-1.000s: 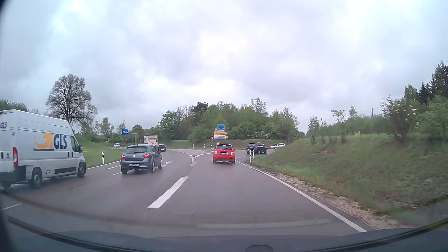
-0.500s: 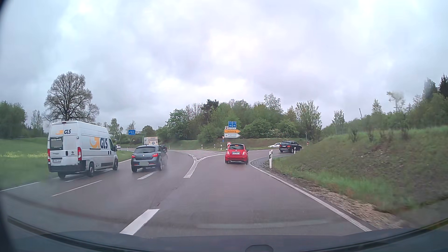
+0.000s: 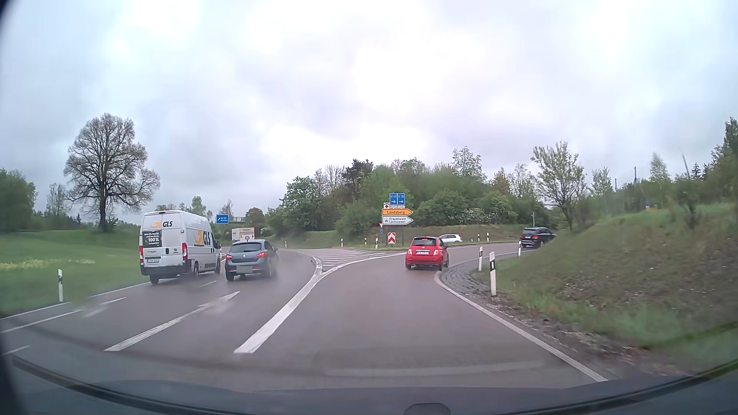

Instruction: Follow the waypoints while adhering to traffic rules and regulations

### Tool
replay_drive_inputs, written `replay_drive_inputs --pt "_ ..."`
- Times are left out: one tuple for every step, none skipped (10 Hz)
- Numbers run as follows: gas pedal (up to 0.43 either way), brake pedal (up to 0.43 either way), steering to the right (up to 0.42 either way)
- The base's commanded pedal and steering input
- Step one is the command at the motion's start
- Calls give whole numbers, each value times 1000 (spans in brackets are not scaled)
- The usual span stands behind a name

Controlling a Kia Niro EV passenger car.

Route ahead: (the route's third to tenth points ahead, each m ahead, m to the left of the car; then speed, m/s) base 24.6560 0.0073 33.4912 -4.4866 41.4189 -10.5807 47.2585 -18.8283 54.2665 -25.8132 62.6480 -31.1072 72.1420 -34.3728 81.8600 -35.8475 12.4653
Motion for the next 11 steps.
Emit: replay_drive_inputs --pt "79 0 -14" --pt "79 0 -10" --pt "67 0 -7" --pt "67 0 -4" --pt "59 0 3" --pt "59 0 11" --pt "59 0 18" --pt "59 0 25" --pt "59 0 39" --pt "59 0 54" --pt "59 0 68"
